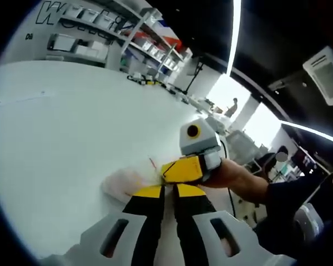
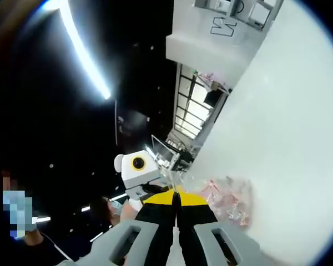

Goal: Open the resealable bag by pulling the two sides of the seal apart until the entire bag opening is separated and visibly accessible.

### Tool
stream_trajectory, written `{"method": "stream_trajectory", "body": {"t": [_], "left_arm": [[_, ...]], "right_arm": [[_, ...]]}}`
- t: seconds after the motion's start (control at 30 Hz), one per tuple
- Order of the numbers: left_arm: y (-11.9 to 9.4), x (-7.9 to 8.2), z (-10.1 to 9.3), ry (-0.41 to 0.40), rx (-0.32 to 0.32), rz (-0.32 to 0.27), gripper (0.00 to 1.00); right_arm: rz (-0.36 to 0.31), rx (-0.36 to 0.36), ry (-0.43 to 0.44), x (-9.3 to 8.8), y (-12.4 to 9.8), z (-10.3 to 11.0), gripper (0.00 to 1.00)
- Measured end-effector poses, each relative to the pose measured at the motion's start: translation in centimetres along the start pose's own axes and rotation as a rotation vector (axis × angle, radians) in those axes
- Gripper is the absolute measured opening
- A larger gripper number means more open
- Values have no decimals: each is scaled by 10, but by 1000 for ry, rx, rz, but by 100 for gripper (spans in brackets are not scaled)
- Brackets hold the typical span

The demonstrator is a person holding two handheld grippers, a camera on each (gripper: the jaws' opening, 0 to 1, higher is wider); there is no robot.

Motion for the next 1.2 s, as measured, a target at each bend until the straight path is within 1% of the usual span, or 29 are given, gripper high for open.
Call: {"method": "stream_trajectory", "body": {"t": [0.1, 0.23, 0.4, 0.47, 0.57, 0.7, 0.8, 0.87, 0.97, 1.1, 1.2], "left_arm": [[0, 0, -1, -2, -13, 2, 2], [0, -1, -3, 3, -11, 3, 2], [-3, -2, -4, 12, -6, 0, 2], [-5, 1, -2, 14, -9, -4, 2], [-6, 4, -1, 8, -12, -18, 5], [-6, 5, 1, 6, 2, -26, 12], [-5, 4, 2, 6, 8, -24, 12], [-5, 3, 2, 0, 9, -17, 11], [-6, 0, 4, 6, 11, -2, 2], [-5, -1, 2, 4, -2, -3, 1], [-5, 1, 1, 4, -12, -18, 1]], "right_arm": [[-6, -1, 1, 1, 0, 0, 0], [-8, 2, 1, 2, 0, 0, 0], [-25, 5, 9, 5, -2, -1, 0], [-24, 3, 5, 4, -2, 0, 0], [-23, 2, 2, 2, -1, 1, 0], [-20, 1, -1, -1, -1, 2, 0], [-7, -2, -5, -1, 0, 1, 0], [-1, 0, -7, -2, 0, 1, 0], [-5, 10, 9, -3, -1, 3, 0], [6, 15, 11, -4, -1, 3, 0], [-4, 17, 11, -3, -2, 3, 0]]}}
Point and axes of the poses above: the point that each gripper's makers call its tool centre point, and the gripper's own axes: y roughly forward along the fingers, z roughly to its left, x roughly out of its top, the point moved 1 cm from there along -y, roughly backward along the fingers, and after that the axes turned 5 degrees about z, right-handed, at the moved point
